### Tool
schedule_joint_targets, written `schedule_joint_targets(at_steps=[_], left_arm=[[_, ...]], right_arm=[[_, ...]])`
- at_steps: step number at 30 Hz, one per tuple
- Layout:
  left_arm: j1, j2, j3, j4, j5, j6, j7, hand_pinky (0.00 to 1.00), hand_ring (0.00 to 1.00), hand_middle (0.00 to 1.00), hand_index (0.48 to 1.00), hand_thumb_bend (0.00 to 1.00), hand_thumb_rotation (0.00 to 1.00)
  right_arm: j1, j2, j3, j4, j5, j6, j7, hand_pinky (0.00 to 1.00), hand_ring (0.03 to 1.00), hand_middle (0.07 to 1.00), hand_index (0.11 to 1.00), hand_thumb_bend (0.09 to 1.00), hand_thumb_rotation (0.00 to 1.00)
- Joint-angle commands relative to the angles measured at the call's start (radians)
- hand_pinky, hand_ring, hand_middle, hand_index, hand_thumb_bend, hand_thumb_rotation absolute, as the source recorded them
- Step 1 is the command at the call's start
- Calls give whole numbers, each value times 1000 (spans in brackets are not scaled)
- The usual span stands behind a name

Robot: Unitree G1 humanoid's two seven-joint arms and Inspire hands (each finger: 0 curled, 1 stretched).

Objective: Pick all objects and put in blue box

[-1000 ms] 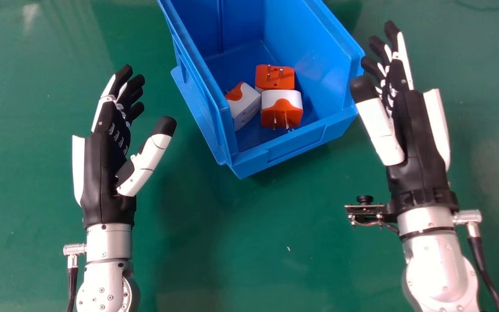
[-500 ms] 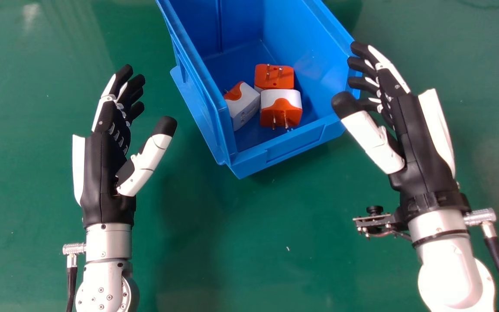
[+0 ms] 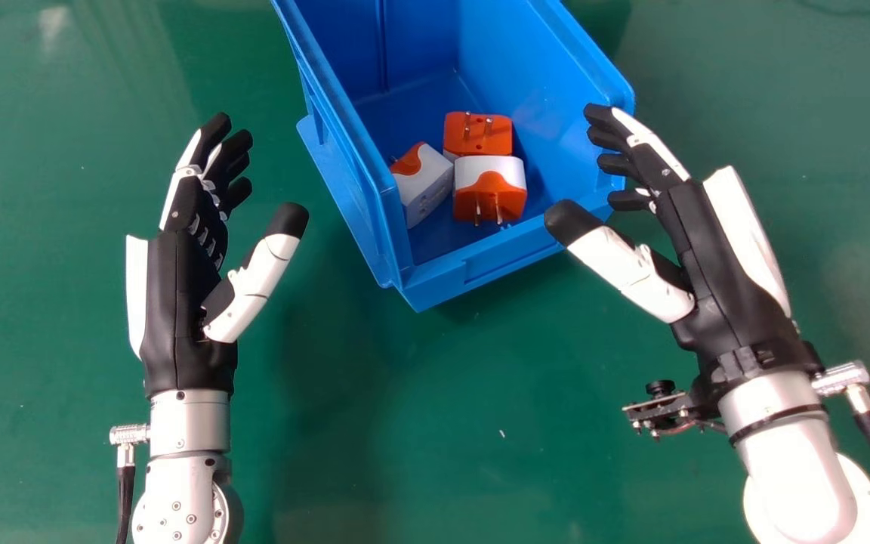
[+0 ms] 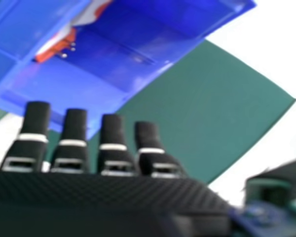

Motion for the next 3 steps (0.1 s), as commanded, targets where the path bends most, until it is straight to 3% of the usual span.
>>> schedule_joint_targets(at_steps=[1,3], left_arm=[[-2,-7,-1,-12,-4,-17,-1,869,883,869,878,805,509],[-3,-7,0,-9,-8,-21,-5,869,883,869,878,802,509]], right_arm=[[-8,-5,-2,-29,-3,-4,1,775,858,883,879,796,943],[-7,-5,-3,-26,-3,-9,0,775,858,881,879,801,941]])
